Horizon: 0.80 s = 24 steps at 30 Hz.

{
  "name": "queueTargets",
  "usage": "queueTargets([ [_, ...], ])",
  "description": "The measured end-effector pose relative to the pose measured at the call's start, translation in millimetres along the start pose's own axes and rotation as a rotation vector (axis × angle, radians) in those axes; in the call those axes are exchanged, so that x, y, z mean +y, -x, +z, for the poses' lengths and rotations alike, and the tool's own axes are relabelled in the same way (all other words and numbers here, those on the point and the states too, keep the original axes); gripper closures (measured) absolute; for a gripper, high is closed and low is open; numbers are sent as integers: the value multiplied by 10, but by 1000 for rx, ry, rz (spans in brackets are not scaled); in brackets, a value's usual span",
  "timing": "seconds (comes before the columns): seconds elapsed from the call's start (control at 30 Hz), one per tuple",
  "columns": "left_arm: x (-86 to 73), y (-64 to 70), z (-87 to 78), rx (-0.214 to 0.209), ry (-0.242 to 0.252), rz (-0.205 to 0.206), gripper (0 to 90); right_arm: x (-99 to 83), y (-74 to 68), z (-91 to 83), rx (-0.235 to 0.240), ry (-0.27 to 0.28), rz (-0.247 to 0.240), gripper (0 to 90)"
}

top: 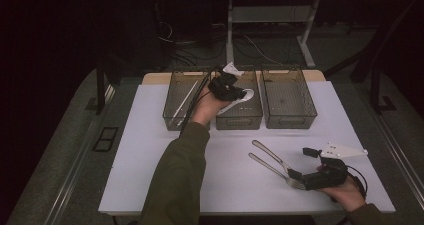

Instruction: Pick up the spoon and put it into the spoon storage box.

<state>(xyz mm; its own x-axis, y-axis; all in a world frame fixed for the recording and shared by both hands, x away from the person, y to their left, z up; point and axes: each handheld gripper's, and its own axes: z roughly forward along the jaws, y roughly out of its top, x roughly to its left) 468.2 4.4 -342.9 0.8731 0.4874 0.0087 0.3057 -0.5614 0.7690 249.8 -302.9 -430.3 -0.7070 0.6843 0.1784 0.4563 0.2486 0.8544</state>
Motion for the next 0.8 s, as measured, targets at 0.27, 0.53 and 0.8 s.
queueTargets([
  [0.27,-62,-39,201,16,-23,4,814,1,-3,-1,5,2,6,9],
  [0.53,-127,-51,324,19,-66,3,813,4,-4,-4,7,2,6,9],
  [0.8,-189,-41,407,-12,-119,-10,806,4,1,0,7,3,2,9],
])
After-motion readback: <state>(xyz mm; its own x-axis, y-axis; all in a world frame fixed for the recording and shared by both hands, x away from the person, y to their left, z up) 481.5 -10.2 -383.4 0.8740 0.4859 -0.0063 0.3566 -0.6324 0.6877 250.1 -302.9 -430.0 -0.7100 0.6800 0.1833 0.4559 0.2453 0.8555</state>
